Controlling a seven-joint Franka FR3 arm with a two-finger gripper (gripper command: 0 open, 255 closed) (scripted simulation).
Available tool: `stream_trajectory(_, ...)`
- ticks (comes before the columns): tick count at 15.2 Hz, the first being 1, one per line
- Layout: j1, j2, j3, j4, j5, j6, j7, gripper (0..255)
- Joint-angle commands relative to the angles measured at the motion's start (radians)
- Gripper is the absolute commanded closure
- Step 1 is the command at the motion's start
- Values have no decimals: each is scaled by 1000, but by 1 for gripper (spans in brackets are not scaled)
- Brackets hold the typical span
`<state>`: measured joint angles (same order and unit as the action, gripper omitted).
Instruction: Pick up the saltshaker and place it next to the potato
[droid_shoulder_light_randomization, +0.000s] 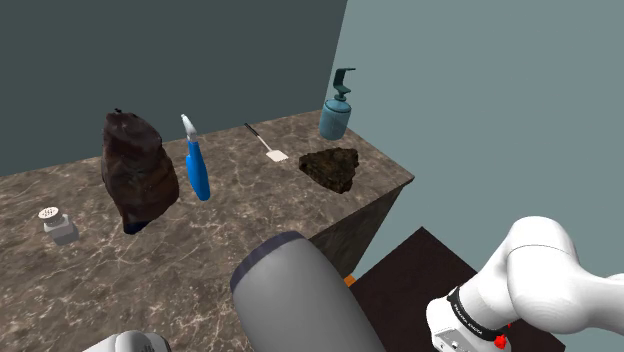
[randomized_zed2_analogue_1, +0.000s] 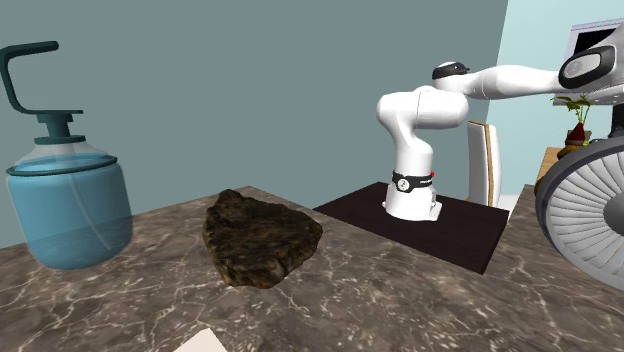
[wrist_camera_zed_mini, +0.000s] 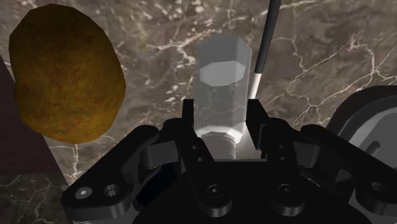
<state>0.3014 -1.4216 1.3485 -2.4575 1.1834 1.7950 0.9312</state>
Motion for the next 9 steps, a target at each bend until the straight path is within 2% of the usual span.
stream_trajectory(1, 0, 0, 1, 0, 0, 0, 0, 255)
stream_trajectory(2, 0, 0, 1, 0, 0, 0, 0, 255)
stream_trajectory(3, 0, 0, 1, 0, 0, 0, 0, 0)
stream_trajectory(8, 0, 0, 1, 0, 0, 0, 0, 0)
stream_trajectory(9, 7, 2, -30, 8, -27, -21, 7, 0)
